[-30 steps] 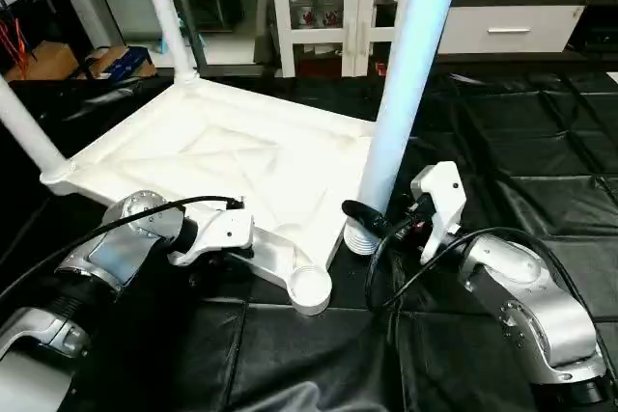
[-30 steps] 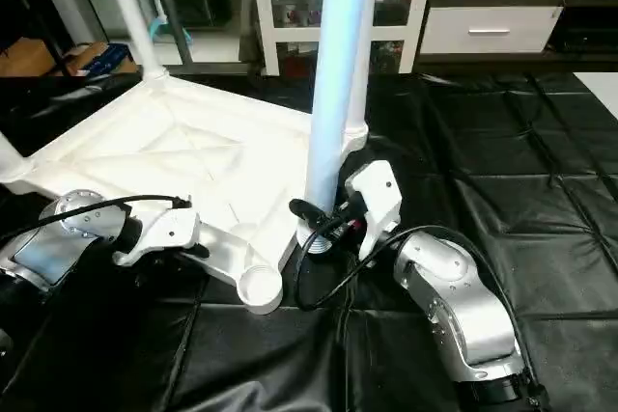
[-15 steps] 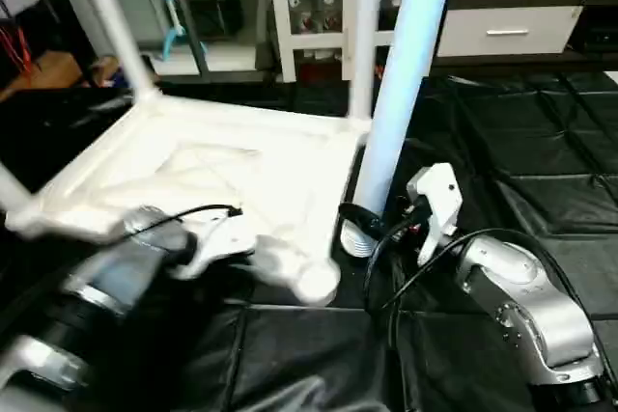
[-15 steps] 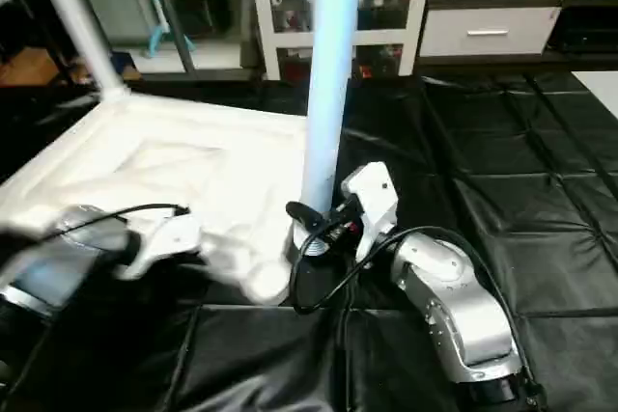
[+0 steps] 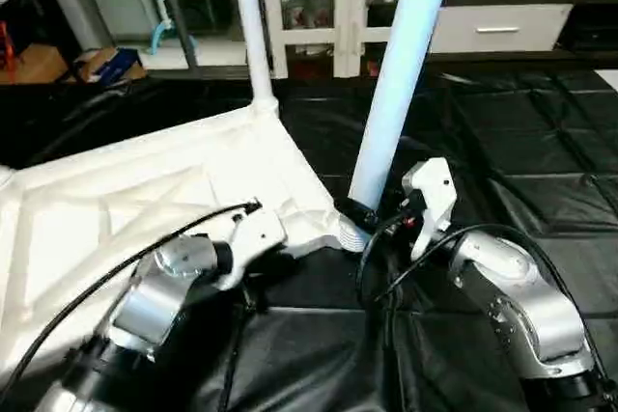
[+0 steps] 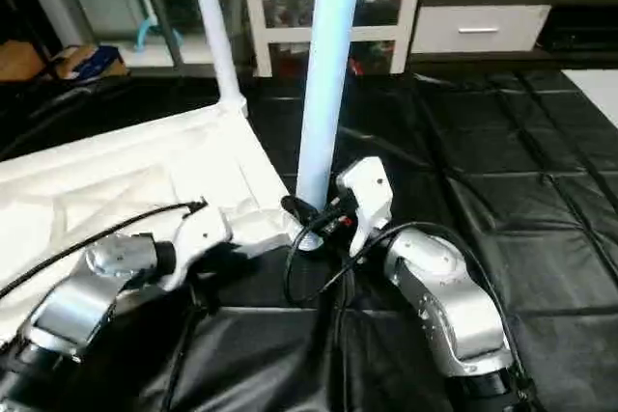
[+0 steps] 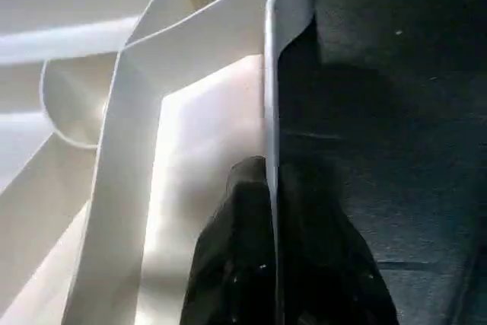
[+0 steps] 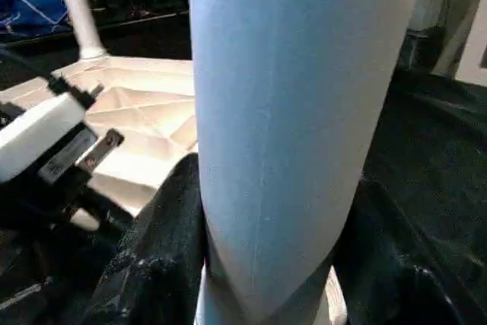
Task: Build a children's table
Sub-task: Rotate table base, then insert table leg to table base
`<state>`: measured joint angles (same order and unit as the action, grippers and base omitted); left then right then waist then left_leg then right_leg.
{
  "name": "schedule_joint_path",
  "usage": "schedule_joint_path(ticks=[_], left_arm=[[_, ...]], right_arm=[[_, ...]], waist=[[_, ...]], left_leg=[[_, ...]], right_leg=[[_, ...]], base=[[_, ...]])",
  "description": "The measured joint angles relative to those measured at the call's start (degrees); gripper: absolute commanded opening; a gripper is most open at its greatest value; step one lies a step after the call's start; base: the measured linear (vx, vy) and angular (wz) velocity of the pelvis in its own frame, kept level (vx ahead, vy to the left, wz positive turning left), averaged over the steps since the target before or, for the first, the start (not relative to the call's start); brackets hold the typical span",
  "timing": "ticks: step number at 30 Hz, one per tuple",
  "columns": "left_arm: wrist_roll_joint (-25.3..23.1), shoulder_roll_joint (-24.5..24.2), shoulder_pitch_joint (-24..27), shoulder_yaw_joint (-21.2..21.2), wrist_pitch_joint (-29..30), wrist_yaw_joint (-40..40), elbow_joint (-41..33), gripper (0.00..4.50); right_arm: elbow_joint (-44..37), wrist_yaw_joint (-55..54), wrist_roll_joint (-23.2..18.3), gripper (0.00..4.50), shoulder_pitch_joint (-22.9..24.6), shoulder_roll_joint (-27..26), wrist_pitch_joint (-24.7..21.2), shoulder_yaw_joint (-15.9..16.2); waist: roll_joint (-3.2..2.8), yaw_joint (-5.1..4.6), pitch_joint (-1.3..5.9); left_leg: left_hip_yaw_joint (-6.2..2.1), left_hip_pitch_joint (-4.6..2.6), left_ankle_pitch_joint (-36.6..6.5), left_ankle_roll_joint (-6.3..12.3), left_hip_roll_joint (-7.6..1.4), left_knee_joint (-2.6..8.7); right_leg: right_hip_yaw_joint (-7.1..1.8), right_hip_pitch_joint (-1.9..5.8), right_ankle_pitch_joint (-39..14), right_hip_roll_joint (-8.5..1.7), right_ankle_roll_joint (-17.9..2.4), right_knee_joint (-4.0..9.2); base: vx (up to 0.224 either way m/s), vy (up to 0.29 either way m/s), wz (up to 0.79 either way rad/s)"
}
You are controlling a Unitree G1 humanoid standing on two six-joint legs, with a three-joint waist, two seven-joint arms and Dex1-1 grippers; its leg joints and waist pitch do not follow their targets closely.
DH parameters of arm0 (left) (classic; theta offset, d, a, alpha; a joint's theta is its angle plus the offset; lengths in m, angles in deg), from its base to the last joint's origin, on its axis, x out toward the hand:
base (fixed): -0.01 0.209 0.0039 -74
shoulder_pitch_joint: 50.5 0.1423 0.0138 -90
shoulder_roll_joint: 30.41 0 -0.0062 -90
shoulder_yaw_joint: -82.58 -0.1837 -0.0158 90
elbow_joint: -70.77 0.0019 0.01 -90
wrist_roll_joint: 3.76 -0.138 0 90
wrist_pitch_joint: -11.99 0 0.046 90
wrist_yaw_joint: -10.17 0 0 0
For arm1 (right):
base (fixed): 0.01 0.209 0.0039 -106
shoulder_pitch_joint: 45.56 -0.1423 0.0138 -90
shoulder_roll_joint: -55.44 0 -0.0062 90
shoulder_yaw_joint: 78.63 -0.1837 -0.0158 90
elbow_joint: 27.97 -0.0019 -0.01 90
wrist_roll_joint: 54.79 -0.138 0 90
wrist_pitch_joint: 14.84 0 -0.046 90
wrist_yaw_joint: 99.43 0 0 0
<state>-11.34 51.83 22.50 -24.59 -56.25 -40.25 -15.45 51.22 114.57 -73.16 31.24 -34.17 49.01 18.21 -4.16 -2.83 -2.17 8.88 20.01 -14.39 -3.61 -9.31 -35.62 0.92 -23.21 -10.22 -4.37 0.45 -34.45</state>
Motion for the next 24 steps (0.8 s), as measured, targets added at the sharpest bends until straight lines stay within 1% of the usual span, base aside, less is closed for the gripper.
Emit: schedule_joint_path(ticks=[2, 4, 8, 11, 14, 15, 16, 18, 19, 21, 22, 24], left_arm=[[0.2, -0.5, 1.5, -0.4, -1.4, 0.0, -1.6, 0.03], [0.2, -1.6, 3.3, -0.6, -3.2, -0.6, -3.5, 0.03], [0.6, -3.3, 5.5, -0.9, -5.9, -1.8, -5.6, 0.03], [0.9, -4.7, 6.3, -1.2, -7.1, -2.0, -6.4, 0.03], [1.3, -5.5, 7.3, -0.9, -7.2, -2.4, -7.3, 0.03], [1.4, -5.5, 7.4, -0.8, -7.2, -2.4, -7.3, 0.31], [1.6, -5.6, 7.4, -0.6, -7.3, -2.3, -7.3, 0.48], [1.6, -5.7, 7.4, -0.5, -8.0, -1.7, -7.1, 0.48], [1.6, -5.7, 7.4, -0.3, -8.6, -1.3, -6.7, 0.70], [1.6, -5.7, 7.4, 0.4, -9.4, -0.3, -6.0, 0.82], [2.3, -5.6, 7.4, 1.2, -9.1, 0.0, -5.7, 0.88], [3.3, -5.6, 7.4, 2.0, -8.5, 0.0, -5.4, 0.88]], right_arm=[[0.3, 0.0, 0.0, 1.84, -0.1, 0.2, 0.0, -0.1], [0.4, 0.1, 0.0, 1.84, -0.3, 0.3, -0.2, -0.2], [0.5, 0.3, -0.1, 1.84, -0.4, 0.8, -0.8, -0.4], [0.9, 0.3, -0.5, 1.84, -0.6, 0.9, -1.0, -1.2], [1.6, 0.3, -1.7, 1.84, -1.1, 0.9, -1.2, -2.4], [1.9, 0.3, -1.9, 1.84, -1.3, 0.9, -1.2, -2.7], [2.2, 0.3, -2.0, 1.84, -1.5, 0.9, -1.2, -3.2], [2.6, 0.3, -2.2, 1.84, -1.9, 0.8, -1.3, -3.7], [2.7, 0.3, -2.4, 1.84, -2.2, 0.7, -1.4, -4.0], [2.7, 0.2, -2.8, 1.84, -2.3, 0.4, -1.5, -4.2], [2.7, 0.3, -3.2, 1.84, -2.3, 0.3, -1.9, -4.2], [2.8, 0.3, -3.4, 1.84, -2.3, 0.3, -2.1, -4.2]], waist=[[0.34, 0.30, 0.04], [0.47, 0.39, -0.01], [0.57, 0.98, -0.04], [0.67, 1.50, -0.11], [0.73, 1.53, -0.13], [0.78, 1.52, -0.15], [0.87, 1.52, -0.20], [1.03, 1.49, -0.31], [1.13, 1.49, -0.37], [1.35, 1.51, -0.49], [1.53, 1.51, -0.56], [1.65, 1.60, -0.61]], left_leg=[[0.00, 0.06, 0.0, 0.22, -0.04, 0.00], [0.02, 0.10, 0.0, 0.33, -0.06, 0.01], [0.08, 0.11, -0.1, 0.43, -0.06, 0.01], [0.11, 0.07, -0.1, 0.41, -0.10, 0.01], [0.24, 0.01, -0.1, 0.39, -0.15, 0.01], [0.25, 0.00, -0.1, 0.39, -0.15, 0.01], [0.26, -0.01, 0.0, 0.37, -0.15, 0.01], [0.27, -0.03, 0.0, 0.33, -0.16, 0.01], [0.27, -0.04, 0.0, 0.29, -0.17, 0.01], [0.27, -0.07, 0.1, 0.21, -0.22, 0.00], [0.27, -0.08, 0.1, 0.17, -0.25, 0.00], [0.30, -0.06, 0.1, 0.09, -0.25, -0.01]], right_leg=[[0.07, 0.00, 0.0, 0.00, 0.0, 0.09], [0.08, -0.01, 0.0, 0.01, 0.0, 0.22], [0.07, 0.00, 0.0, 0.00, 0.0, 0.30], [0.07, 0.00, 0.0, 0.01, 0.0, 0.26], [0.04, 0.00, 0.0, 0.01, 0.0, 0.19], [0.03, 0.00, 0.0, 0.01, 0.0, 0.16], [0.03, -0.02, 0.0, 0.01, 0.0, 0.13], [0.02, -0.03, 0.0, 0.01, 0.0, 0.06], [0.02, -0.04, 0.0, 0.01, 0.0, 0.02], [0.03, -0.05, 0.0, 0.04, 0.0, -0.07], [0.04, -0.05, 0.0, 0.06, 0.0, -0.13], [0.03, -0.10, 0.0, 0.05, 0.0, -0.22]], base=[[0.000, 0.000, 0.00], [0.000, 0.000, 0.00], [0.000, 0.000, 0.00], [0.000, 0.000, 0.00], [0.000, 0.000, 0.00], [0.000, 0.000, 0.00], [0.000, 0.000, 0.00], [0.000, 0.000, 0.00], [0.000, 0.000, 0.00], [0.000, 0.000, 0.00], [0.000, 0.000, 0.00], [0.000, 0.000, 0.00]])
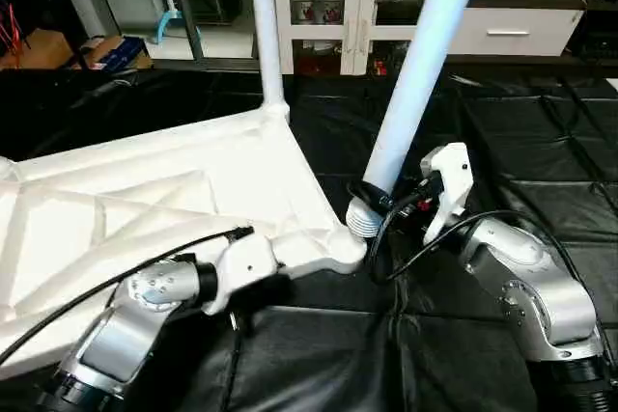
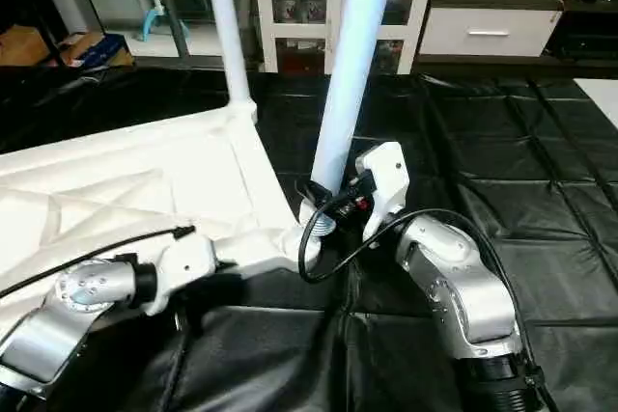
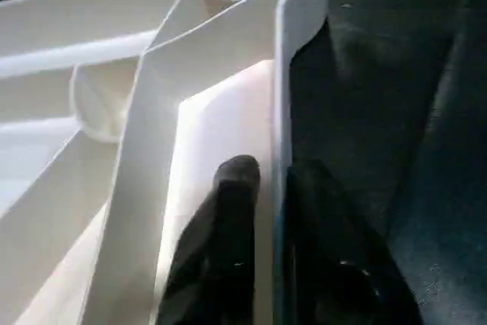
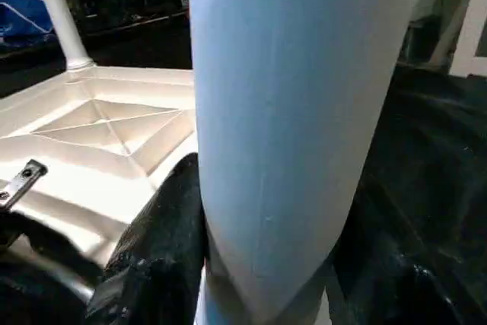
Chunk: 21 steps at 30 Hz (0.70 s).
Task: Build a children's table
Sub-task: Insert table leg to table base
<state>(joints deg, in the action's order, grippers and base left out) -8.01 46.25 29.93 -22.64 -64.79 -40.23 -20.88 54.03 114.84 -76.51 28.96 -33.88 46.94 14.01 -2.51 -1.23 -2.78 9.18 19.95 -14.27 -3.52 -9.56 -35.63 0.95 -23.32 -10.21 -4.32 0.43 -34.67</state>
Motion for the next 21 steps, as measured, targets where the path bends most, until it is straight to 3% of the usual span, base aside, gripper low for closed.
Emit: schedule_joint_path(ticks=[10, 21], left_arm=[[4.0, 4.5, -0.4, 1.1, 4.0, 1.3, -1.9, 0.88], [0.9, 5.4, -4.7, -2.4, 3.2, 2.5, 2.4, 0.88]], right_arm=[[-0.3, 0.0, -0.7, 1.84, 0.2, -0.3, -1.2, 0.3], [-0.4, -0.1, -0.9, 1.84, 0.2, -0.2, -1.3, 0.5]], waist=[[0.19, 0.53, -0.08], [0.17, 1.01, -0.07]], left_leg=[[0.50, 0.02, 0.1, -0.12, -0.25, -0.04], [0.53, 0.02, 0.3, 0.07, -0.27, -0.07]], right_leg=[[-0.03, -0.07, 0.0, -0.06, 0.0, -0.15], [-0.04, -0.14, 0.0, -0.06, 0.0, -0.28]], base=[[0.000, 0.000, 0.00], [0.000, 0.000, 0.00]])
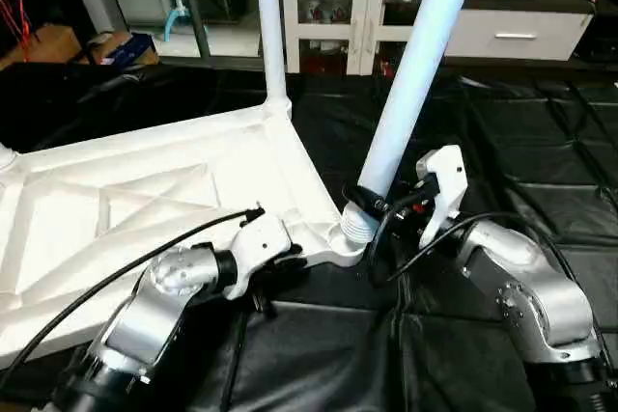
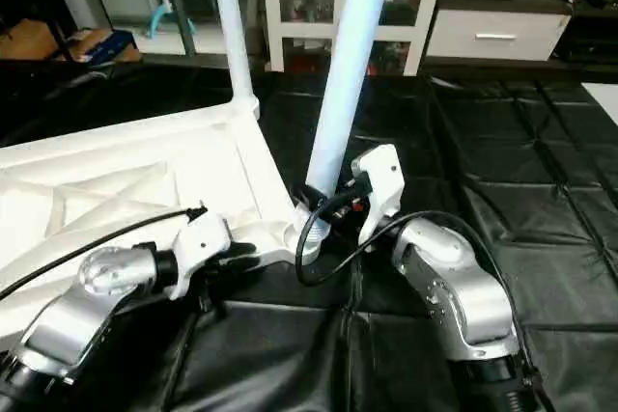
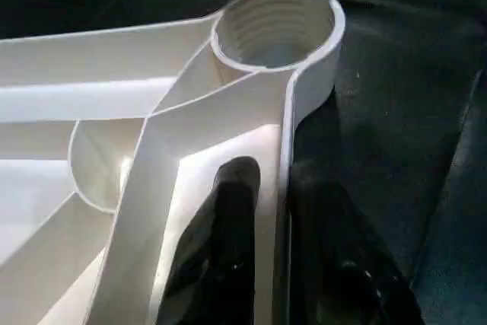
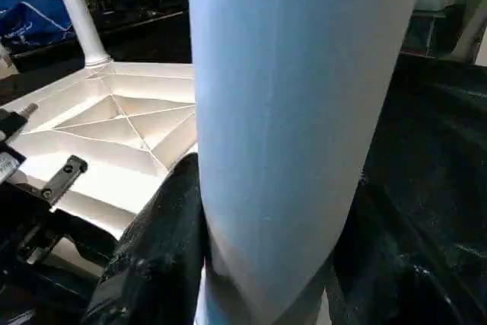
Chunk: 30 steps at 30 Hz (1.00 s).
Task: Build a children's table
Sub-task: Insert table leg to table base
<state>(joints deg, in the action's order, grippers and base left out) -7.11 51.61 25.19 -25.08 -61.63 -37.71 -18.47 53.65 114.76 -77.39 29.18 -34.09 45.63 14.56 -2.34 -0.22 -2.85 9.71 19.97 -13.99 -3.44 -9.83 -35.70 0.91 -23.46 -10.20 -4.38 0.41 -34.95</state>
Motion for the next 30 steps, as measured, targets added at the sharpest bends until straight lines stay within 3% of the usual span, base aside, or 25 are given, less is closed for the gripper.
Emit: schedule_joint_path(ticks=[17, 20, 25, 30], left_arm=[[-2.7, -0.9, -2.2, -2.7, 0.8, -0.2, 2.1, 0.88], [-3.2, -1.7, -2.5, -3.5, 1.2, -0.5, 2.1, 0.60], [-3.7, -2.7, -3.4, -4.1, 2.5, -1.7, 2.2, 0.17], [-3.7, -3.2, -3.5, -4.2, 3.6, -2.6, 1.5, 0.04]], right_arm=[[-0.6, 0.0, 0.0, 1.84, 0.0, 0.1, -0.3, 0.6], [0.9, 1.0, 0.0, 1.84, -0.4, 0.3, -0.2, 0.7], [9.5, 3.4, -2.4, 1.84, -5.0, 0.0, -3.1, -0.2], [13.5, 5.4, -3.6, 1.84, -8.4, 0.6, -5.7, -0.8]], waist=[[-0.03, 0.27, 0.02], [-0.09, 0.21, 0.07], [-0.13, -0.60, 0.10], [0.01, -0.98, 0.19]], left_leg=[[0.00, -0.04, 0.2, -0.12, -0.02, -0.01], [0.00, -0.09, 0.1, -0.18, -0.02, -0.01], [-0.01, -0.08, 0.1, -0.32, -0.02, -0.01], [-0.01, -0.07, 0.2, -0.28, -0.02, -0.01]], right_leg=[[0.01, 0.02, 0.1, 0.00, -0.2, -0.07], [0.01, 0.03, 0.1, 0.01, -0.2, -0.09], [0.01, 0.03, 0.3, 0.02, -0.4, -0.09], [0.01, 0.04, 0.3, 0.02, -0.4, -0.07]], base=[[0.000, 0.000, 0.00], [0.000, 0.000, 0.00], [0.000, 0.000, 0.00], [0.000, 0.000, 0.00]])
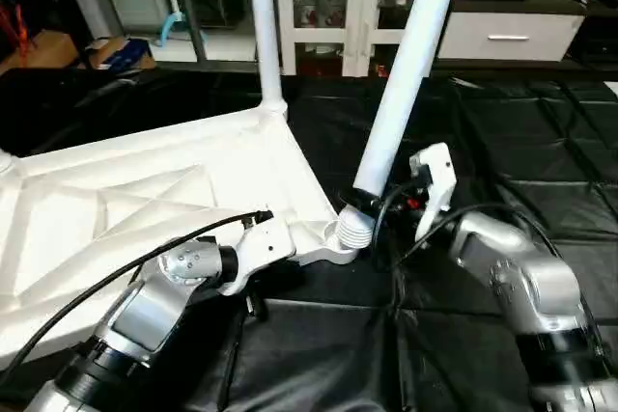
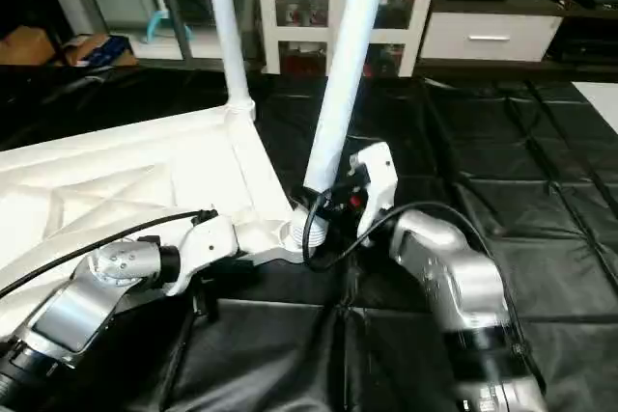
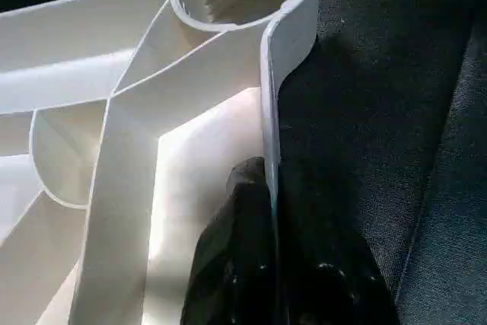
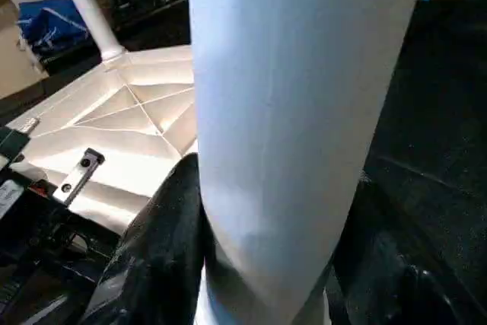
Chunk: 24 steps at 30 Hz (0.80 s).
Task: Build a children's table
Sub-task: Insert table leg to table base
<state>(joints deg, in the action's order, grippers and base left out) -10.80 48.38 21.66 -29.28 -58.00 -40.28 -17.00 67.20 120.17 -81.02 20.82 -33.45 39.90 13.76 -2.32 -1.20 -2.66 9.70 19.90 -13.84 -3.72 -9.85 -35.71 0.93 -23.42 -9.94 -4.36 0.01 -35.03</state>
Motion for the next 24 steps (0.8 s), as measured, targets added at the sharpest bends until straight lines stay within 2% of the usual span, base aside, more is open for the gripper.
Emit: schedule_joint_path(ticks=[6, 11, 18, 24], left_arm=[[-0.1, -0.3, 0.2, -0.6, 1.3, 0.1, -1.1, 0.04], [-0.5, -0.5, 0.7, -1.0, 1.8, 0.1, -2.2, 0.04], [-0.6, -0.5, 0.8, -1.1, 2.0, 0.3, -2.6, 0.04], [-0.6, -0.5, 0.8, -1.4, 2.0, 0.1, -2.9, 0.04]], right_arm=[[4.5, 4.1, -2.2, 1.84, -4.6, 1.6, -7.1, 0.2], [8.2, 4.6, -4.2, 1.84, -7.7, 1.4, -12.2, 0.0], [9.3, 5.3, -2.8, 1.84, -8.0, 1.2, -10.6, 0.7], [11.4, 4.8, 0.5, 1.84, -9.4, 1.0, -6.8, 3.9]], waist=[[0.87, 0.03, 0.45], [1.11, 0.05, 0.47], [1.20, 0.14, 0.50], [1.21, 0.23, 0.50]], left_leg=[[0.00, 0.05, 0.1, 0.30, -0.01, 0.00], [0.01, 0.06, 0.1, 0.29, -0.02, 0.01], [0.02, 0.07, 0.1, 0.31, -0.03, 0.01], [0.03, 0.08, 0.1, 0.29, -0.03, 0.01]], right_leg=[[0.03, -0.01, 0.0, 0.00, 0.0, 0.08], [0.03, -0.01, 0.0, 0.00, 0.0, 0.08], [0.05, -0.01, 0.0, 0.00, 0.0, 0.10], [0.04, -0.02, 0.0, 0.00, 0.0, 0.09]], base=[[0.000, 0.000, 0.00], [0.000, 0.000, 0.00], [0.000, 0.000, 0.00], [0.000, 0.000, 0.00]])
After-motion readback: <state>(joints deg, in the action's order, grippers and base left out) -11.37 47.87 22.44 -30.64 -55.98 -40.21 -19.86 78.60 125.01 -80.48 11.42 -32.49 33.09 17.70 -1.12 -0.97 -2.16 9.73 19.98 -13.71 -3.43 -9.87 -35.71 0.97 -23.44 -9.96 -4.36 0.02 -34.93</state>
